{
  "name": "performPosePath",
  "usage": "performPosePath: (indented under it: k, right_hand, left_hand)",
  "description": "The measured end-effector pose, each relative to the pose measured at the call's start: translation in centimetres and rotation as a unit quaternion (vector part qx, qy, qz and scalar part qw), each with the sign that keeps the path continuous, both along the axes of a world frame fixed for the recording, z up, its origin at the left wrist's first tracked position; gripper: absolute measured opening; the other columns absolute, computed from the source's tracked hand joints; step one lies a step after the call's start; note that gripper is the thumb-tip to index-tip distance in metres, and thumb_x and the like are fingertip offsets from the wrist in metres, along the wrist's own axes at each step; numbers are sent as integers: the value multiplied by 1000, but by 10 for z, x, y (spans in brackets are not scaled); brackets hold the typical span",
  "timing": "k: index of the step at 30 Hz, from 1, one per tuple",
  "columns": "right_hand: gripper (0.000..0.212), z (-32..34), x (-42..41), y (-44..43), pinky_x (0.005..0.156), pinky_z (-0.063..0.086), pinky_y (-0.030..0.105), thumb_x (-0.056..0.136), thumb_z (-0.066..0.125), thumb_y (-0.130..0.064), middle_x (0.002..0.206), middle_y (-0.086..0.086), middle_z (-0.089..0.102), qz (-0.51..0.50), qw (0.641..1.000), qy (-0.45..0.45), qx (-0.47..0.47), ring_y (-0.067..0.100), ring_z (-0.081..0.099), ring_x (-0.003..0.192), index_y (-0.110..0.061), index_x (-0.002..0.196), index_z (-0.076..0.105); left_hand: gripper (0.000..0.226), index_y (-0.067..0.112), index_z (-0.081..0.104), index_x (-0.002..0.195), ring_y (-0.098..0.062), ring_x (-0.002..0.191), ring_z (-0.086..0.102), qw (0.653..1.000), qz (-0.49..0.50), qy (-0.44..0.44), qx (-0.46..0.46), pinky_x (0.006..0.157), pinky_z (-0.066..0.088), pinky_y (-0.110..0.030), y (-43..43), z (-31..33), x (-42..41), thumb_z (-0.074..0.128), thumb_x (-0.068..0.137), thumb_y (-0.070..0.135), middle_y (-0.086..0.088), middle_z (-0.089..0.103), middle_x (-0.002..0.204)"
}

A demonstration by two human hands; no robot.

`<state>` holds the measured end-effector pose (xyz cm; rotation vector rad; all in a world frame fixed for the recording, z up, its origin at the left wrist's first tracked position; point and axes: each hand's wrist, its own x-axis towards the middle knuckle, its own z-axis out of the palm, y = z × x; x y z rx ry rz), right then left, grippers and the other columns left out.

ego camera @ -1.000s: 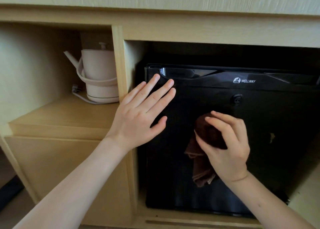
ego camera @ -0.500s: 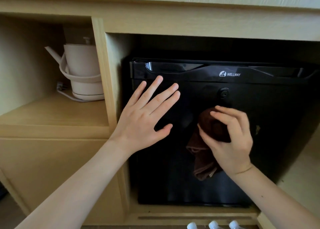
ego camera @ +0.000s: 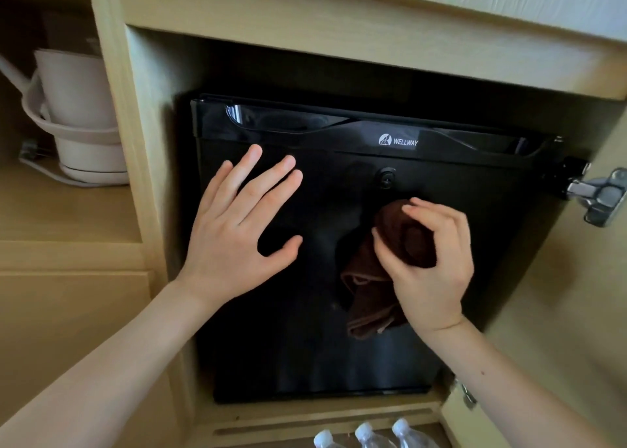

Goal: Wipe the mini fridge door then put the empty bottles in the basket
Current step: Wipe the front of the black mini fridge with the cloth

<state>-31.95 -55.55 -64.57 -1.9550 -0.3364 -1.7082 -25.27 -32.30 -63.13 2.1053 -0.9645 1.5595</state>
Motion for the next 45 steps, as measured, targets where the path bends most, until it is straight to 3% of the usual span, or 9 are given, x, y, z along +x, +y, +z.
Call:
performPosePath:
  k: [4, 10, 16, 22, 26, 30, 33, 38, 45]
  right_hand:
    - [35, 26, -2, -27, 99, 47, 32, 81, 81, -8, 109, 8, 60, -25, 995, -44, 87, 22, 60, 106, -2, 110, 63]
    - [36, 31, 7, -23, 98, 49, 39, 80, 81, -7, 107, 13, 60, 2, 983, -77, 167, 25, 61, 107, -1, 110, 60]
    - [41, -26, -7, -15, 98, 48, 33, 77, 82, -7, 108, 13, 58, 7, 984, -4, 176, 24, 60, 111, -11, 110, 57]
    - [33, 20, 1, -17, 94, 49, 29, 82, 79, -14, 105, 12, 59, -7, 961, -64, 270, 19, 60, 101, -6, 106, 58]
    - [37, 3, 6, -16, 96, 51, 39, 82, 80, -12, 108, 15, 58, -6, 961, -62, 270, 25, 60, 104, -3, 109, 57]
    - [42, -43, -6, -20, 94, 52, 44, 79, 81, -8, 108, 11, 58, -11, 965, -23, 261, 25, 60, 107, -15, 111, 55]
    - [39, -36, -7, -24, 93, 52, 35, 79, 81, -11, 106, 6, 58, -14, 964, -24, 266, 20, 60, 104, -19, 108, 55]
    - [32, 13, 3, -33, 89, 46, 21, 81, 80, -9, 102, 9, 58, -16, 950, -82, 301, 17, 59, 97, -8, 104, 58]
    - [36, -56, -15, -39, 90, 54, 38, 81, 81, -17, 105, 3, 58, -18, 945, 12, 327, 17, 60, 102, -16, 108, 57]
  left_hand:
    - [64, 11, 55, 139, -30, 146, 29, 1000, 5, -23, 0, 121, 18, -47, 0, -3, 4, 72, 81, 33, -1, 45, 147]
    - [63, 9, 56, 136, -29, 146, 29, 999, 14, -47, 0, 119, 20, -50, -2, -5, 12, 71, 81, 36, -5, 50, 144]
    - [63, 9, 54, 138, -32, 146, 29, 998, 26, -51, 1, 120, 19, -50, -5, -5, 7, 69, 83, 35, -6, 49, 145]
    - [63, 8, 52, 140, -33, 145, 31, 997, 27, -58, 39, 120, 19, -50, -1, 0, 8, 68, 84, 33, -6, 48, 146]
    - [58, 11, 52, 140, -29, 145, 34, 993, 13, -76, 88, 121, 20, -47, -4, 1, 10, 67, 86, 29, -4, 48, 147]
    - [58, 12, 53, 139, -28, 144, 35, 992, 17, -87, 89, 121, 21, -46, -17, -4, 11, 66, 86, 30, -4, 48, 146]
    - [58, 12, 54, 139, -29, 144, 34, 991, 26, -96, 87, 120, 20, -46, -17, -6, 14, 65, 86, 32, -5, 49, 145]
    - [56, 8, 55, 138, -33, 142, 37, 990, 25, -99, 94, 119, 20, -49, -18, -6, 16, 62, 88, 35, -9, 52, 143]
    - [58, 9, 55, 138, -34, 141, 38, 990, 25, -105, 92, 118, 22, -50, -19, -6, 17, 63, 87, 34, -9, 53, 143]
